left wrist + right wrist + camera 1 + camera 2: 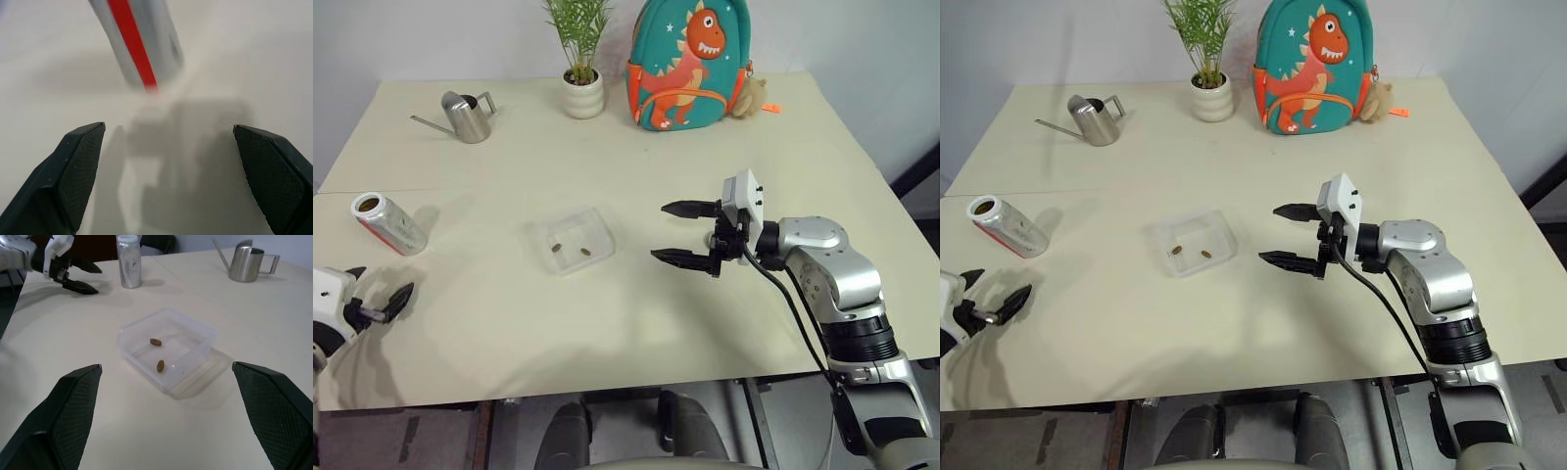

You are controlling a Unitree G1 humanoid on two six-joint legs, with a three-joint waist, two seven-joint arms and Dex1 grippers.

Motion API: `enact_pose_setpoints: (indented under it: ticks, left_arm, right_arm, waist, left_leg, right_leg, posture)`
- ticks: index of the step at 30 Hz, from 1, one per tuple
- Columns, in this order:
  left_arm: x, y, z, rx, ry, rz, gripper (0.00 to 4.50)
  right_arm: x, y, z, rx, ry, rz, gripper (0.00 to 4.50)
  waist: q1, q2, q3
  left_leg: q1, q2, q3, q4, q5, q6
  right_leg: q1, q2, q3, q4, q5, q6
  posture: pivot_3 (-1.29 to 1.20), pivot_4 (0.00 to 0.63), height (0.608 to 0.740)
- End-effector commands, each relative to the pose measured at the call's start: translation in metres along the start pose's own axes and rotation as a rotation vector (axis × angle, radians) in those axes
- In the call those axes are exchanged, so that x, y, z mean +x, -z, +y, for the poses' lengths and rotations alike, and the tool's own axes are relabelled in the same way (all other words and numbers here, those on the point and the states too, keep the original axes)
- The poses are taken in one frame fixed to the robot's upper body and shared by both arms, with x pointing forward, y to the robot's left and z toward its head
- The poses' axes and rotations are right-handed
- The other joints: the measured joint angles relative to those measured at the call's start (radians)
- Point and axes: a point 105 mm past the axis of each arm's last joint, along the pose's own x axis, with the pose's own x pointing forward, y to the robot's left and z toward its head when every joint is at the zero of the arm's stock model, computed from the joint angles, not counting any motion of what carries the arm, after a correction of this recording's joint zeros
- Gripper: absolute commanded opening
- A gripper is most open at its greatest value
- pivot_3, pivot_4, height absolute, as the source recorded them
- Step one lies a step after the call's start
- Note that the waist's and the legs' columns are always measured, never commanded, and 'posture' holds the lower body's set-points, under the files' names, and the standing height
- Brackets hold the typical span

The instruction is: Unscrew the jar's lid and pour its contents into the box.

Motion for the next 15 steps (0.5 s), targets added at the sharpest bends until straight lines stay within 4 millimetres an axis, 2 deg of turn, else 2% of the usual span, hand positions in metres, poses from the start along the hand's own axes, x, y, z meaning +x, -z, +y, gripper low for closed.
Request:
enact_pose_setpoints:
  ticks: [1,3,7,11,13,15]
  left_arm:
    - [-0.005,-0.034,0.008,0.128,0.04,-0.088,4.48]
    - [-0.004,-0.048,-0.001,0.135,0.096,-0.141,4.48]
    - [0.003,-0.094,-0.054,0.088,0.368,-0.329,4.48]
    - [0.011,-0.121,-0.093,0.135,0.55,-0.394,4.48]
    - [0.016,-0.132,-0.106,0.174,0.625,-0.415,4.48]
    - [0.02,-0.138,-0.11,0.19,0.653,-0.427,4.48]
  right_arm:
    - [-0.009,-0.011,-0.001,-0.025,0.004,-0.033,4.5]
    - [-0.012,-0.012,-0.003,-0.031,0.018,-0.034,4.5]
    - [-0.022,-0.013,-0.006,-0.047,0.033,-0.011,4.5]
    - [-0.028,-0.012,-0.008,-0.059,0.043,0.009,4.5]
    - [-0.03,-0.011,-0.009,-0.063,0.045,0.015,4.5]
    - [-0.03,-0.01,-0.01,-0.067,0.046,0.019,4.5]
  waist:
    - [0.0,0.0,0.0]
    - [-0.003,0.0,0.0]
    - [-0.003,0.0,0.0]
    - [-0.005,0.0,0.0]
    - [-0.006,0.001,0.0]
    - [-0.009,0.001,0.0]
  left_leg:
    - [0.0,0.0,0.0,0.0,0.0,0.0]
    - [0.0,0.0,0.0,0.0,0.0,0.0]
    - [0.0,0.0,0.0,0.0,-0.001,-0.001]
    - [-0.001,0.001,0.0,0.0,-0.001,0.0]
    - [0.0,0.001,0.0,0.0,-0.001,0.0]
    - [0.0,0.002,0.001,0.001,-0.001,0.0]
  right_leg:
    - [0.0,0.0,0.0,0.0,0.0,0.0]
    - [0.0,0.0,0.0,0.0,0.001,-0.001]
    - [0.0,0.0,0.0,-0.001,0.001,-0.001]
    - [0.0,0.001,0.0,0.0,0.001,-0.001]
    - [0.0,0.002,0.0,0.0,0.001,-0.001]
    - [0.0,0.003,0.0,0.0,0.001,-0.001]
  posture:
    - [0.0,0.15,0.74]
    - [0.0,0.15,0.74]
    - [0.0,0.15,0.74]
    - [0.0,0.15,0.74]
    - [0.0,0.15,0.74]
    - [0.0,0.15,0.74]
